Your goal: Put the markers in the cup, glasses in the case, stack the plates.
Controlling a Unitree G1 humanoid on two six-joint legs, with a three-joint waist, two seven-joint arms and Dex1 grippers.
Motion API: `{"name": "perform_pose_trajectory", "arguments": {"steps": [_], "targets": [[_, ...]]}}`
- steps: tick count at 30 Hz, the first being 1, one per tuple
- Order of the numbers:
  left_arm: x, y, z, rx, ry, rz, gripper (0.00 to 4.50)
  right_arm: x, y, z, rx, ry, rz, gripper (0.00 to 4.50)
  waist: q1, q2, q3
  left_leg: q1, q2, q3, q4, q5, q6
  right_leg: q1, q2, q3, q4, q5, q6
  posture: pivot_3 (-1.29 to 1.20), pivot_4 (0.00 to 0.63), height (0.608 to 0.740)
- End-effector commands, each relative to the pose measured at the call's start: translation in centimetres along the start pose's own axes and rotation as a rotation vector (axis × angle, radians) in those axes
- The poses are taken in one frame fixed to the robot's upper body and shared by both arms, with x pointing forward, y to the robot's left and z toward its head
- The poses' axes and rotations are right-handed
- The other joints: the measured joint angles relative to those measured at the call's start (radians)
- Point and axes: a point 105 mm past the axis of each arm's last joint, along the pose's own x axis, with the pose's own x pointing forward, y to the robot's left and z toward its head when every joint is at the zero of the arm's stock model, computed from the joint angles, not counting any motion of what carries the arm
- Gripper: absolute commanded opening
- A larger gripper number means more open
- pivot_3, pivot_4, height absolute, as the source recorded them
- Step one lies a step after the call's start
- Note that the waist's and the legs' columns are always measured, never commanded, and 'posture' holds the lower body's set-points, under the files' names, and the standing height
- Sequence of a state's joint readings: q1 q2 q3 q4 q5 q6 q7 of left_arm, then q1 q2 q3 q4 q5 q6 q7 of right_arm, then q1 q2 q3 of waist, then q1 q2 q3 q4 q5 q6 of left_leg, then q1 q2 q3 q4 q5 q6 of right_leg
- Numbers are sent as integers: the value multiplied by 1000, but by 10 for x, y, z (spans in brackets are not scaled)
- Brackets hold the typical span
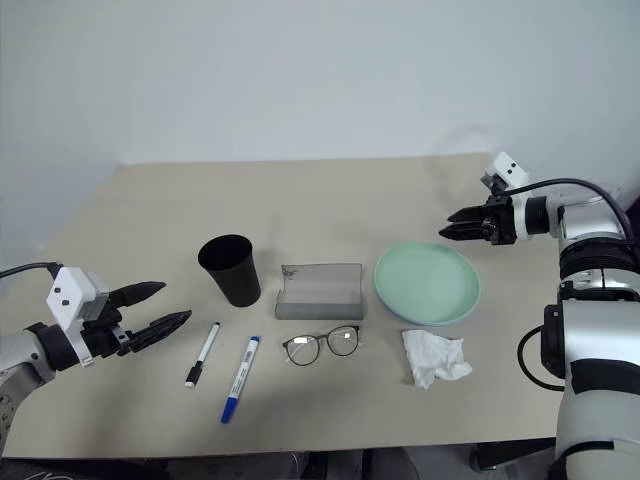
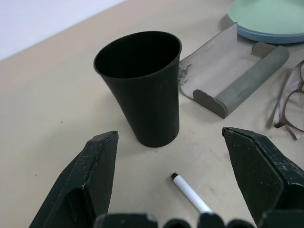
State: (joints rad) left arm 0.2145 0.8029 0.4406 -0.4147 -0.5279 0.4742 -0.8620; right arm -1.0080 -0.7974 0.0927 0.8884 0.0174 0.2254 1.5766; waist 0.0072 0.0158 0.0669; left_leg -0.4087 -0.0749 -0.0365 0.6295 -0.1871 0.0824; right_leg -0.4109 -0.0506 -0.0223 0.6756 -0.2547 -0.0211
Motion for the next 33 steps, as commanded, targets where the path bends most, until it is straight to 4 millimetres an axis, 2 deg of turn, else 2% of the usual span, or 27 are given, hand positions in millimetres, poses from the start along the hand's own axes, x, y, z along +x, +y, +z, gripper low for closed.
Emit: {"name": "perform_pose_trajectory", "arguments": {"steps": [1, 6, 9, 11, 19, 24, 33], "targets": [[-2, 3, 11, 44, -29, 0, 3717, 2, 26, 6, -107, 16, 107, 2238, 5, 0, 0, 0, 0, 0, 0, 0, 1, 0, -1, 0, 0, 0, 0, 0, 0, 735], [0, 3, 12, 50, -30, -14, 3717, 8, 71, -17, -208, 127, 245, 2238, 6, 0, 0, -3, 0, 1, 0, -1, 1, -1, -1, 1, 0, 0, 0, 0, 0, 735], [1, 2, 12, 52, -29, -24, 3717, 7, 92, -30, -238, 181, 316, 2238, 6, 0, 0, -3, 1, 2, 0, -1, 1, -1, -2, 0, 0, -1, 0, 0, 0, 735], [2, 2, 12, 52, -30, -28, 3717, 6, 100, -31, -229, 185, 342, 2238, 5, 0, 1, -3, 1, 2, 0, -1, 1, -1, -2, 0, -1, -1, 0, 0, 0, 735], [4, 1, 12, 53, -33, -33, 3717, 0, 107, -45, -176, 232, 371, 2238, 6, -3, 2, -3, 3, 5, 1, -1, 1, -1, -5, -3, -4, -1, 0, 0, 0, 735], [5, 0, 12, 52, -35, -36, 3717, 7, 105, -54, -102, 223, 370, 2238, 6, -4, 2, -3, 4, 5, 1, -1, 1, 0, -5, -4, -6, -1, 0, 0, 0, 735], [2, -3, 11, 46, -34, -32, 3717, 18, 93, -86, 34, 256, 337, 2238, 6, -4, 1, -3, 7, 5, 0, -1, 2, 0, -5, -9, -9, -1, 0, 0, 0, 735]]}}
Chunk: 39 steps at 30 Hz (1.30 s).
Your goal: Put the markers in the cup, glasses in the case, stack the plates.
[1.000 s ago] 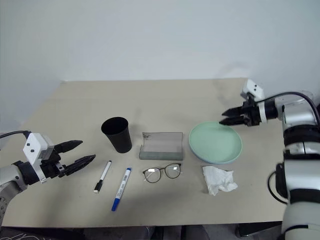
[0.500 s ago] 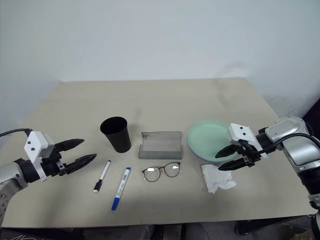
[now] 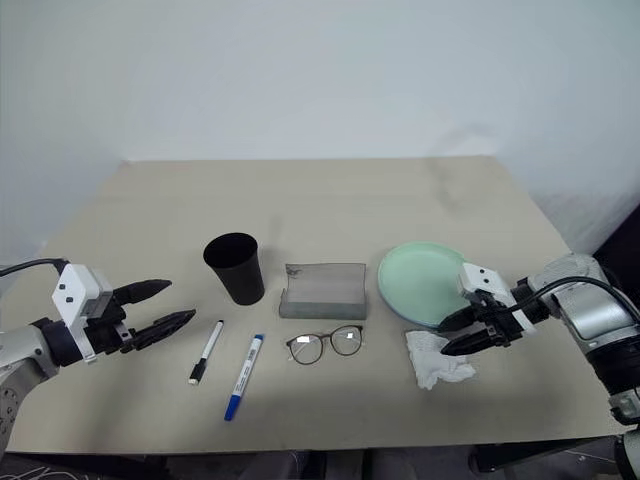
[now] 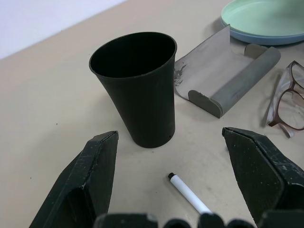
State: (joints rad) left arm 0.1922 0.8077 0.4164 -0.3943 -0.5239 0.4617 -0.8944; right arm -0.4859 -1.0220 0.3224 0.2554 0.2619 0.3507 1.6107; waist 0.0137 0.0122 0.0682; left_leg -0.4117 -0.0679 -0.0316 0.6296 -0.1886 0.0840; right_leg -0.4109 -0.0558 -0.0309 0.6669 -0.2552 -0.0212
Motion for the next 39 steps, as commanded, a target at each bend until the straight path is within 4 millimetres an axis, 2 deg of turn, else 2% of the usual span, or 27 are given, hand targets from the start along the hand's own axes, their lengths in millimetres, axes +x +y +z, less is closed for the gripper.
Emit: {"name": "perform_pose_trajectory", "arguments": {"steps": [1, 11, 16, 19, 24, 28, 31, 32, 39], "targets": [[-3, -1, 10, 41, -28, 11, 3717, -2, -8, -5, 16, 0, -33, 2238, 0, 0, 0, 0, 1, 0, 0, 0, 0, 0, 0, -1, -1, 0, 0, 0, 0, 735], [-5, -1, 10, 38, -25, 12, 3717, 1, -11, -21, 72, 8, -38, 2238, 0, 0, 0, -1, 4, 0, -1, -1, 1, 2, 0, -6, -7, 3, 3, 0, 0, 735], [-4, -1, 10, 39, -25, 11, 3717, 3, -10, -22, 85, 7, -33, 2238, 0, 0, 0, -1, 4, 0, 0, -1, 1, 2, 0, -6, -7, 3, 3, 0, 0, 735], [-4, 0, 11, 41, -26, 10, 3717, 6, -7, -24, 86, 10, -22, 1649, 0, 0, 0, -1, 4, 1, 0, -1, 1, 2, 0, -6, -7, 3, 3, 0, 0, 735], [-3, 0, 11, 44, -26, 9, 3717, 10, -8, -24, 79, 10, -19, 57, 0, 0, 0, -1, 4, 1, 0, -1, 1, 2, 0, -7, -7, 3, 3, 0, 0, 735], [-3, 0, 11, 45, -26, 9, 3717, 11, -5, -21, 58, 10, -4, 57, 0, 0, 0, -1, 4, 1, 0, -1, 1, 2, -1, -7, -7, 3, 3, 0, 0, 735], [-2, 0, 12, 47, -27, 8, 3717, 10, -5, -12, 25, -1, 0, 57, 0, 0, 0, -1, 4, 1, 0, -1, 1, 2, -1, -7, -7, 3, 3, 0, 0, 735], [-2, 0, 12, 48, -26, 5, 3717, 8, -3, -4, 3, -20, 10, 57, 0, 0, 0, -1, 4, 1, 0, -1, 1, 2, -1, -7, -7, 3, 3, 0, 0, 735], [-2, 0, 12, 60, -13, -23, 3717, -18, 10, 72, -106, -222, 87, 57, -1, 1, 1, -1, 6, 3, -1, -1, 0, 0, -2, -8, -7, 3, 3, 0, 0, 735]]}}
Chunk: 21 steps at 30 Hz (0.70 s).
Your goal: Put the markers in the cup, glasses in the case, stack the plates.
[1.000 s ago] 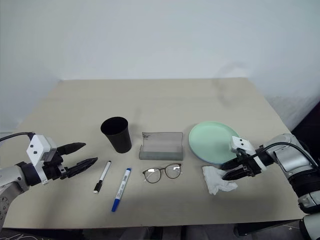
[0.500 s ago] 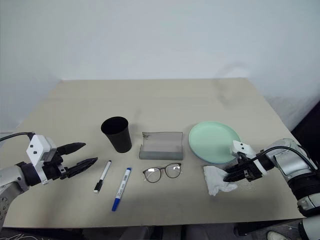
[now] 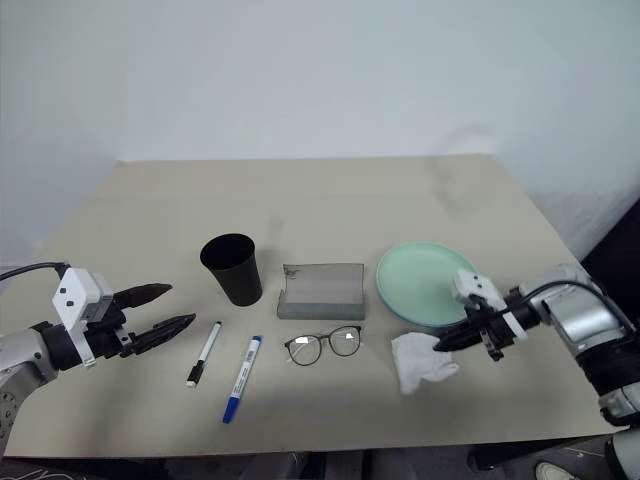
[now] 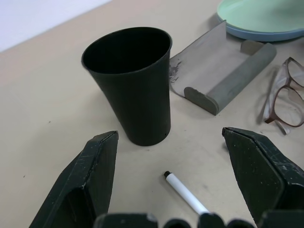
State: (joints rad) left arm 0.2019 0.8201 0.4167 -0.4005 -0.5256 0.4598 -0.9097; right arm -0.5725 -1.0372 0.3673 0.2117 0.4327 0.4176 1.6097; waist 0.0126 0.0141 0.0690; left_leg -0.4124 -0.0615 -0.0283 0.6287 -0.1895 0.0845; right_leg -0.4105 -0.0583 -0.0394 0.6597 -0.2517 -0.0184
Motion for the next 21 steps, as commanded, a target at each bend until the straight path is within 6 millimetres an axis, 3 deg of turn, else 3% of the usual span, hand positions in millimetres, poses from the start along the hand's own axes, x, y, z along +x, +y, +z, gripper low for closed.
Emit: {"name": "perform_pose_trajectory", "arguments": {"steps": [1, 4, 7, 10, 13, 21], "targets": [[0, 4, 12, 53, -25, -3, 3717, -12, 2, 47, -83, -127, 19, 57, 0, -1, 0, 0, 1, 1, 0, 0, 0, 0, -1, -2, 0, 0, 0, 0, 0, 735], [1, 4, 13, 55, -28, -6, 3717, -18, -9, 69, -122, -196, -23, 57, 0, -2, 0, 1, 1, 2, 0, 0, 0, 0, -5, -5, 0, 0, 0, 0, 0, 735], [2, 4, 13, 56, -30, -9, 3717, -23, -41, 82, -131, -235, -185, 57, 1, -2, 0, 1, 1, 6, 0, -1, 2, -1, -8, -7, -1, 1, 2, 0, 0, 735], [3, 3, 13, 56, -34, -10, 3717, -21, -70, 69, -116, -169, -331, 57, 3, -2, -1, 0, 0, 11, 0, -2, 4, -3, -11, -6, -1, 4, 5, 0, 0, 735], [3, 3, 13, 55, -36, -8, 3717, -21, -85, 57, -66, -147, -388, 57, 4, -3, -1, 0, -1, 15, 0, -4, 7, -3, -12, -3, -3, 8, 9, 0, 0, 735], [3, -1, 13, 53, -33, -16, 3717, -29, -98, 25, -20, -47, -450, 57, 0, -3, -2, -1, -1, 18, -1, -5, 7, -8, -12, -2, -3, 22, 6, 0, 0, 735]]}}
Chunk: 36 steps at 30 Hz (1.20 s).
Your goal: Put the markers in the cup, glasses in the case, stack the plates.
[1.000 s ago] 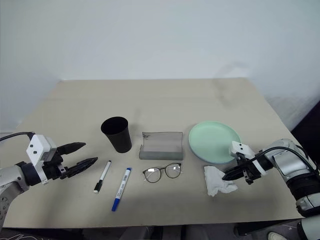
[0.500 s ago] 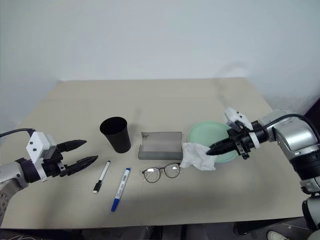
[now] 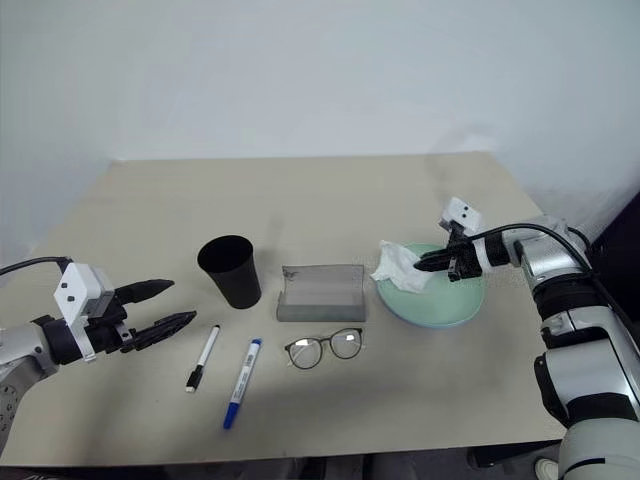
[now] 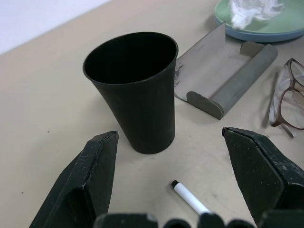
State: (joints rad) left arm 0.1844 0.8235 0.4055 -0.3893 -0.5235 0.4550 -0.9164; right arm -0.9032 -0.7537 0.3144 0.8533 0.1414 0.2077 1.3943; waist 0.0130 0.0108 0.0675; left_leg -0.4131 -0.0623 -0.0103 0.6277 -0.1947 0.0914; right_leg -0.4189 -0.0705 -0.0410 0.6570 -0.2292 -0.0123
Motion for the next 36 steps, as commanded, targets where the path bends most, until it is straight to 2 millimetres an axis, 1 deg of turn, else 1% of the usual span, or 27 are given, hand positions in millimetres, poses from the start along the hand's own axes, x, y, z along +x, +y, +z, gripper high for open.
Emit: {"name": "perform_pose_trajectory", "arguments": {"steps": [1, 5, 8, 9, 14, 18, 23, 25, 27, 31, 34, 36], "targets": [[2, -3, 12, 48, -28, -14, 3717, -12, -11, 10, -50, 0, -51, 57, 0, 0, 0, 0, 0, 0, 0, 0, 0, -1, 0, 0, 0, 0, 0, 0, 0, 735], [8, -8, 13, 60, -28, -53, 3717, -17, -20, -2, -39, 58, -105, 57, 0, 0, 0, 0, 1, 0, 0, 0, -1, -1, 1, 0, 0, -1, 0, 0, 0, 735], [17, -12, 17, 79, -34, -96, 3717, -21, -24, -7, -63, 93, -135, 650, 0, 0, 0, 0, 1, 1, 0, 0, -1, -1, 1, 0, 0, -2, 0, 0, 0, 735], [22, -14, 19, 90, -37, -120, 3717, -24, -25, -3, -80, 84, -139, 900, 0, 0, 0, 0, 1, 1, 1, 0, -1, 0, 0, 0, 0, -2, 0, 0, 0, 735], [42, -24, 35, 126, -65, -201, 3717, -40, -27, 21, -117, 12, -136, 900, 0, 2, 0, 0, 1, 2, 2, 0, -1, 0, 1, 0, 0, -2, 0, 0, 0, 735], [63, -38, 51, 166, -73, -323, 3717, -55, -10, 48, -159, -82, 0, 900, 0, 1, 0, 1, 1, 2, 4, 0, -1, 1, 1, -1, 1, 0, 2, 0, 0, 735], [86, -60, 53, 144, -27, -496, 3717, -56, 20, 71, -171, -182, 141, 900, 1, 1, 0, 0, 2, 2, 4, 0, -1, 0, 1, -1, 1, 3, 4, 0, 0, 735], [97, -67, 47, 132, 10, -551, 3717, -56, 29, 74, -189, -187, 175, 900, 0, 1, 0, 0, 2, 1, 5, 0, -1, 1, 1, -1, 1, 3, 4, 0, 0, 735], [107, -72, 39, 144, 43, -578, 3717, -55, 33, 75, -196, -185, 191, 900, 0, 1, 0, 0, 2, 1, 5, 0, -1, 1, 1, -1, 1, 3, 4, 0, 0, 735], [121, -77, 30, 153, 74, -605, 3717, -54, 37, 76, -195, -186, 204, 900, 0, 0, 0, 0, 2, 1, 6, 0, -1, 2, 1, -1, 1, 3, 4, 0, 0, 735], [134, -85, 27, 145, 81, -632, 3717, -51, 38, 71, -191, -181, 208, 900, 1, 0, 0, -1, 2, 1, 7, 0, -1, -1, 1, -1, 1, 3, 4, 0, 0, 735], [140, -89, 27, 150, 79, -644, 3717, -49, 39, 69, -187, -179, 210, 900, 1, 0, 0, -1, 2, 1, 9, -1, 0, 0, 1, -1, 1, 3, 4, 0, 0, 735]]}}
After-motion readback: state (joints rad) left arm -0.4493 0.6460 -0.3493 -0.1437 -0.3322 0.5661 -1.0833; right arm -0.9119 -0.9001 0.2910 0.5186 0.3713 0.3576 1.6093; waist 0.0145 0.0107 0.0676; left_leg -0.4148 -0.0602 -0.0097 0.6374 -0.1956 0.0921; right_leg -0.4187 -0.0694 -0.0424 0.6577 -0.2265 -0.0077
